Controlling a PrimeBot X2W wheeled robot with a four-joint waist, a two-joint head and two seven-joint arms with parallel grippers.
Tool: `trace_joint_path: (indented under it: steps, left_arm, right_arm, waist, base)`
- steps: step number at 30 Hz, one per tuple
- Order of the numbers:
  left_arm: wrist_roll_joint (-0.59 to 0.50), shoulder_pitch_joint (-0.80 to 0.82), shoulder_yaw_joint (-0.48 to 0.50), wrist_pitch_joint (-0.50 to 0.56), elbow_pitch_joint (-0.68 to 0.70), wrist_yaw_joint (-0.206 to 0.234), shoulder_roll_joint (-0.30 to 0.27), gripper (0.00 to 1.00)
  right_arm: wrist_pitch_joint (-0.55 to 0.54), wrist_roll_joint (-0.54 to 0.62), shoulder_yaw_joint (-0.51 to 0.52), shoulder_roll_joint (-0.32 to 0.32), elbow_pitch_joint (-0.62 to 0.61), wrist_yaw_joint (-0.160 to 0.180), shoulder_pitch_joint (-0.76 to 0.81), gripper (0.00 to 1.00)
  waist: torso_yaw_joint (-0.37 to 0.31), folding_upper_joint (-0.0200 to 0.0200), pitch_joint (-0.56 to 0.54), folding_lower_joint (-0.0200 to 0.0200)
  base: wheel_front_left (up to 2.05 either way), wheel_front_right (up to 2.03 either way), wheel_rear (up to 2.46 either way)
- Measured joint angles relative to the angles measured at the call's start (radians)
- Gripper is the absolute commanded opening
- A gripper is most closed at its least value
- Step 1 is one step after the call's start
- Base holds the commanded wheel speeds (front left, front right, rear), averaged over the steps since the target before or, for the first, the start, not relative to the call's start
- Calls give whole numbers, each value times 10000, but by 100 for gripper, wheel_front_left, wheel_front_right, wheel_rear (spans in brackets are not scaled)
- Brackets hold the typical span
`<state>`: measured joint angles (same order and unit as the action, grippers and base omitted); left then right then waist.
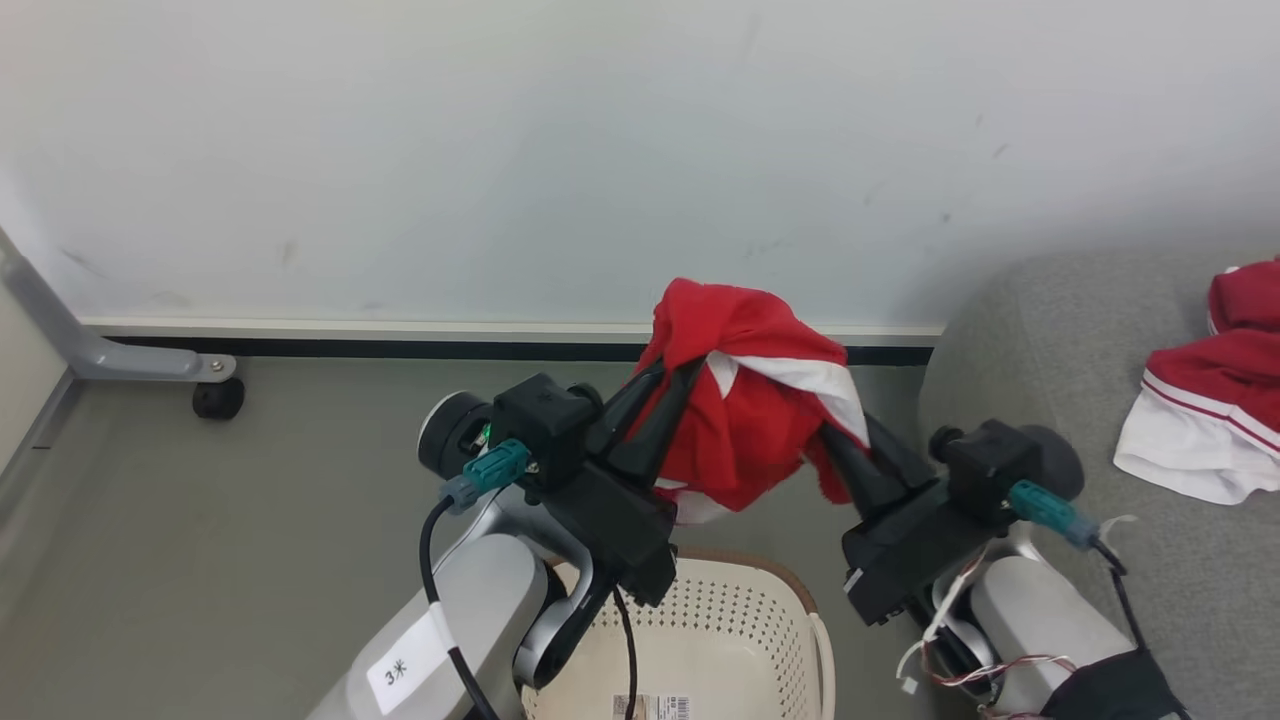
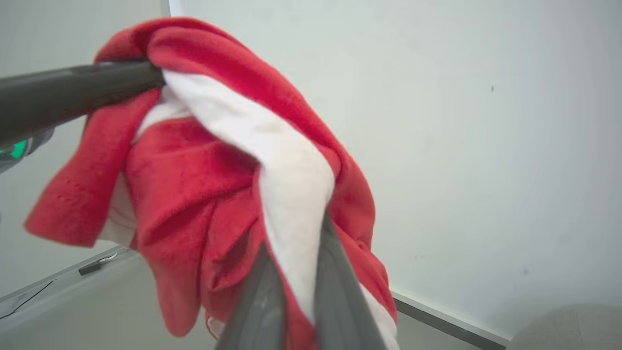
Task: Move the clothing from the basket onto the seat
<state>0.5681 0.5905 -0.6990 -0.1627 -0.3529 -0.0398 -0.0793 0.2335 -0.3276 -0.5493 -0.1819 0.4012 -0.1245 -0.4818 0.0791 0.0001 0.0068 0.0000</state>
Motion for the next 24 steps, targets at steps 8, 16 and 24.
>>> trace_joint_path:
  steps: [8, 16, 24]
  left_arm:
    - [100, -276, 33, 117, 130, 46, -102, 100]
    - [100, -524, 15, 167, 301, 59, -236, 100]
    - [100, -763, 4, 169, 403, 134, -362, 100]
  right_arm:
    - [146, -238, 784, -420, -332, 75, 102, 0]
    - [157, -545, 1632, -748, -811, 293, 228, 0]
    - [161, -681, 2065, -909, -1394, 453, 498, 0]
  waist:
    - [-409, 0, -30, 0]
    - [-967, 0, 4, 0]
    - [-1603, 0, 56, 0]
  base:
    - [0, 0, 0]
    - [0, 0, 0]
    - [0, 0, 0]
